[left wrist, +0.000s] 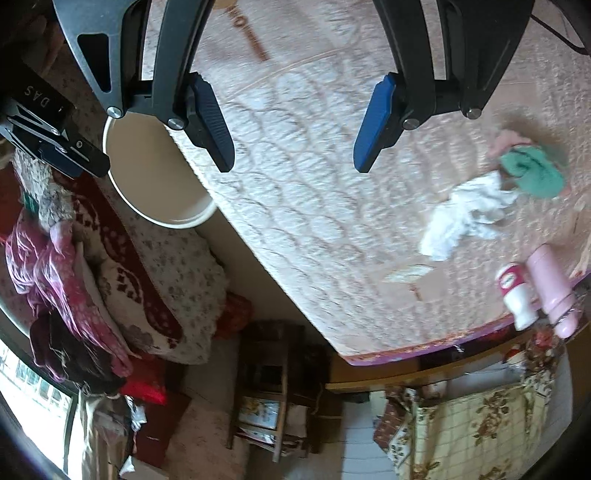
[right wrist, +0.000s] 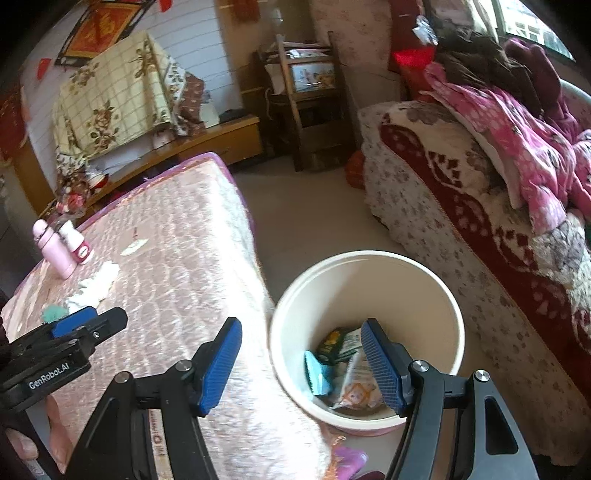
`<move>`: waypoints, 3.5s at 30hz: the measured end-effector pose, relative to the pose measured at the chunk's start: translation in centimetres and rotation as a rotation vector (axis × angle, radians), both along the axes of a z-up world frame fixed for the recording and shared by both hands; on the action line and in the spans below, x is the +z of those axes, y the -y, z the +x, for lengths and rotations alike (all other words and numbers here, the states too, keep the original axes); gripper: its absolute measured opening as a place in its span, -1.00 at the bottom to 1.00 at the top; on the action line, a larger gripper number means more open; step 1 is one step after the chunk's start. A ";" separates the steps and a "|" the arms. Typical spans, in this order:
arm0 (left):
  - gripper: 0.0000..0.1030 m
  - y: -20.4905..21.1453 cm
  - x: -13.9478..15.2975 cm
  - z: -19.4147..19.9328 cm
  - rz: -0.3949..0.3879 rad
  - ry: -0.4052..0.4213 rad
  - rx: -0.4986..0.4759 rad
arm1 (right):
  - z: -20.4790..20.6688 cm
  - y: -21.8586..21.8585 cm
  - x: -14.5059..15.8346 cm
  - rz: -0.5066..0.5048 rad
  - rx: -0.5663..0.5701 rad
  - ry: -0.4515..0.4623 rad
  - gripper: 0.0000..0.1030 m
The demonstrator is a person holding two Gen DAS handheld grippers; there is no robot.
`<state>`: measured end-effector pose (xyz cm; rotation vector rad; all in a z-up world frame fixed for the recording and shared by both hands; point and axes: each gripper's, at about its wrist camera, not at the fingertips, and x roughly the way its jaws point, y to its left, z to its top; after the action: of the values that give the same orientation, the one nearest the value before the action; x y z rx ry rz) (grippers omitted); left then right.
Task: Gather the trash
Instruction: 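Move both open tools back over the green cloth and tissue on the bed, then grasp the green cloth with the left tool while the right grasps the white tissue, then carry the green cloth and white tissue over the white bucket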
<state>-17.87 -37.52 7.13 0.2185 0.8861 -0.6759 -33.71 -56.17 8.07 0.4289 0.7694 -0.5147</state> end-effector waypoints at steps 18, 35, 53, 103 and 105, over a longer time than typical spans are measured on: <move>0.31 -13.3 1.1 3.4 0.002 0.007 0.199 | 5.4 -9.5 1.7 -0.011 0.217 0.003 0.37; 0.48 -24.1 -0.1 7.9 -0.033 -0.052 0.388 | 11.5 -16.7 1.1 -0.009 0.390 -0.017 0.40; -0.05 -21.5 -4.3 15.5 -0.108 -0.180 0.458 | 19.3 -18.4 -1.4 0.061 0.498 -0.045 0.40; -0.06 -6.9 0.1 0.3 0.004 -0.068 -0.008 | 4.5 -7.4 0.8 0.092 0.295 0.058 -0.59; -0.06 -5.8 0.0 -0.2 0.005 -0.070 -0.024 | 3.6 -6.6 0.8 0.086 0.275 0.058 -0.59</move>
<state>-18.04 -31.70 7.16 0.2111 0.9532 -0.7071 -30.11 -49.61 8.87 0.4084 0.7815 -0.2123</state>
